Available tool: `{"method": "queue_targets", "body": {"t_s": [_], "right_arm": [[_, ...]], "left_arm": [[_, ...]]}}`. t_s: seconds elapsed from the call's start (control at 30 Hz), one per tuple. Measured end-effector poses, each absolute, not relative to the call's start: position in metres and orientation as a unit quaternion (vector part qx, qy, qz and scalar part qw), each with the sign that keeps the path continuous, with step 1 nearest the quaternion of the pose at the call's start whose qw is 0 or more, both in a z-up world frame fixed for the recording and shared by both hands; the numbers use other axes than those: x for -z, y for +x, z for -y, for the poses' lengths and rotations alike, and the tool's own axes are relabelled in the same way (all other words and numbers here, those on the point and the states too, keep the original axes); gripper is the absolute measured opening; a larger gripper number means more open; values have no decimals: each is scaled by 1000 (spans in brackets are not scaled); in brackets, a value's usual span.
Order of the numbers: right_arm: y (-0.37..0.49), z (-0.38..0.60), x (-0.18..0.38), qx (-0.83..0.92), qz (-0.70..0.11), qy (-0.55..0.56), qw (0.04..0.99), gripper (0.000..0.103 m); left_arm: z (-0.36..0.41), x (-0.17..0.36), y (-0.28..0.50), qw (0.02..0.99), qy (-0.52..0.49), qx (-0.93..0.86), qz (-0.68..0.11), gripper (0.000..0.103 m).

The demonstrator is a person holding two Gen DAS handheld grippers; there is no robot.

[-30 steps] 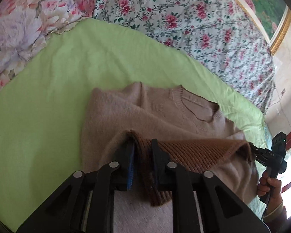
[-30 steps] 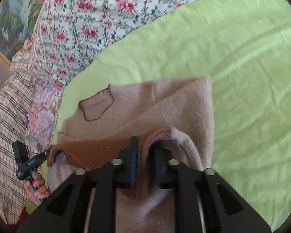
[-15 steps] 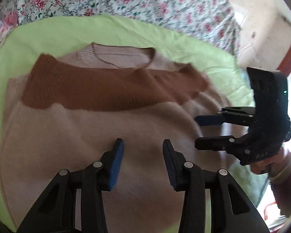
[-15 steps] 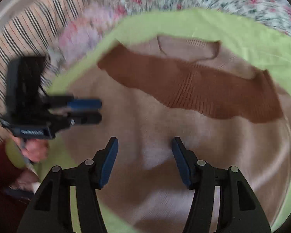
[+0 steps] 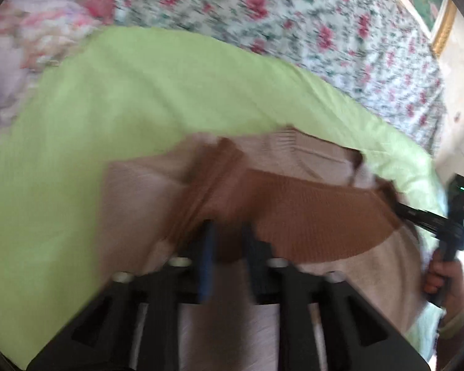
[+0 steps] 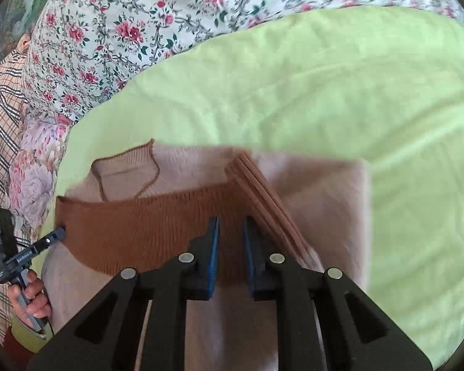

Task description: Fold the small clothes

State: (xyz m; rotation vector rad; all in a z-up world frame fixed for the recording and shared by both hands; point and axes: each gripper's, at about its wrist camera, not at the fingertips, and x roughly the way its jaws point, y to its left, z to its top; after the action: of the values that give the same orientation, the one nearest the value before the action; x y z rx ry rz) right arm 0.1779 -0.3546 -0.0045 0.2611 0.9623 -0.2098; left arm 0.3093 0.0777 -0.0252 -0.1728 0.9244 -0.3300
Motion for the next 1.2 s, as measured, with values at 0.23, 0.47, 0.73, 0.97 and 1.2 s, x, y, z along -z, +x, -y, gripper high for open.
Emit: {"method": "queue_targets", "body": {"t_s": [0.23,0.47,0.73,0.97,1.2], "right_arm": [[111,359,-16,137,-440,146,875,26],[57,331,-34,108,-413,173,887,49],[17,286,-23,78,-422,180,885,53],[2,263,-9,56,-438,180,879,55],[-4,250,-2,47,-444,180,876,56]], "left_arm": [[-133,20,269,879,-150,90,-444,28],[-146,0,190,878,-187,102,-428,35],[-94,16,111,848,-199,162,-464,49],[-74,42,80,828,-221,163,-489,50],[-71,40,87,830,-230,152,-484,55]]}}
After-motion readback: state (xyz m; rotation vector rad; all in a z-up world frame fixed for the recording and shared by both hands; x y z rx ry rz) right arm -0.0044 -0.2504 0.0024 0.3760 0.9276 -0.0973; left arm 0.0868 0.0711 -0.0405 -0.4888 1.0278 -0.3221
